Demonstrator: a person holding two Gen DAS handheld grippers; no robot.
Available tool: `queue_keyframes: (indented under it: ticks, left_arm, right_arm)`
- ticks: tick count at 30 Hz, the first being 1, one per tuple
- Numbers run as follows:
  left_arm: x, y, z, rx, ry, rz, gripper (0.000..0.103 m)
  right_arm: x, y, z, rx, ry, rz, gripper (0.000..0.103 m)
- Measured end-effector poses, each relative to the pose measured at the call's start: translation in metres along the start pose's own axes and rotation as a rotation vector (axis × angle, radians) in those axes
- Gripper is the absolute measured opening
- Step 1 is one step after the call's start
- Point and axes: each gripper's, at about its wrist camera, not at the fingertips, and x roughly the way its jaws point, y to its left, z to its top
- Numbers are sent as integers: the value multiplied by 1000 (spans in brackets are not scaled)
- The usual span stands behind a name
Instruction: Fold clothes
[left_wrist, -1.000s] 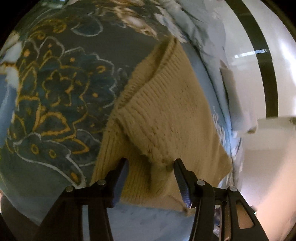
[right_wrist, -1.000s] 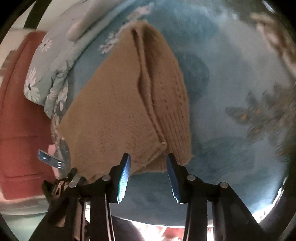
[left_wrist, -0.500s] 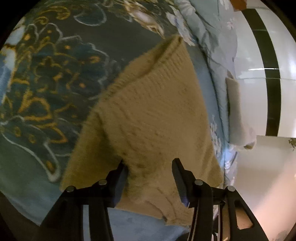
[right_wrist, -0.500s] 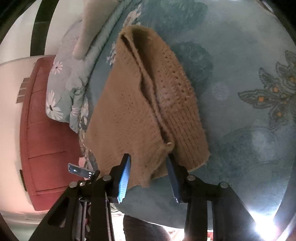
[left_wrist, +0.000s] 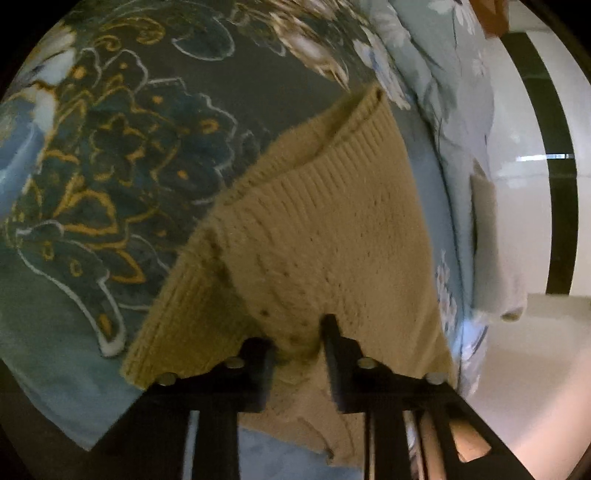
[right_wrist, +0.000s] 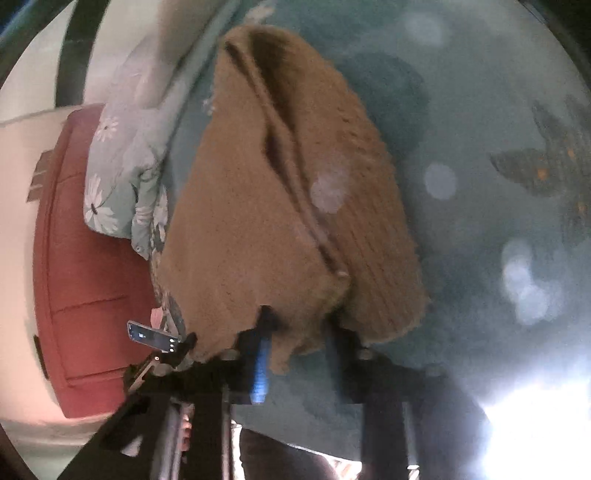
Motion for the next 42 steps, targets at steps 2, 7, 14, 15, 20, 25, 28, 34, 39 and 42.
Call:
queue_keyframes:
  ticks: [2, 7, 14, 15, 20, 25, 28, 34, 39, 42]
  left_arm:
    - [-2, 0, -2, -7, -5, 2, 19]
    - [-17, -5, -10, -4, -36, -49, 14]
    - [-44, -13, -32, 147, -92, -32, 13]
    - [-40, -12, -32, 159, -92, -7, 13]
    - [-13, 23, -42, 107, -40, 73, 14]
    - [-11, 26, -47, 118, -52, 83, 14]
    - [-11, 18, -46, 137, -48, 98, 17]
    - [-25, 12, -47, 209, -65, 149, 22]
    - [-48, 13, -41, 201, -134, 250, 28]
    - [-61, 13, -39, 168, -168, 243, 29]
  right_arm:
    - [-1, 7, 3, -22, -12, -1, 12]
    - [-15, 9, 8, -32, -38, 82, 10]
    - [-32, -3, 6, -80, -53, 26, 10]
    - [-28, -9, 6, -64, -46, 9, 10]
    - [-19, -23, 10, -59, -40, -73, 10]
    - [-15, -17, 10, -110, -45, -133, 10]
    - [-20, -14, 9, -145, -48, -154, 10]
    - [-45, -7, 10, -201, -122, -213, 15]
    - [-63, -13, 21, -150, -218, -187, 56]
    - [-57, -17, 25, -115, -211, -122, 61]
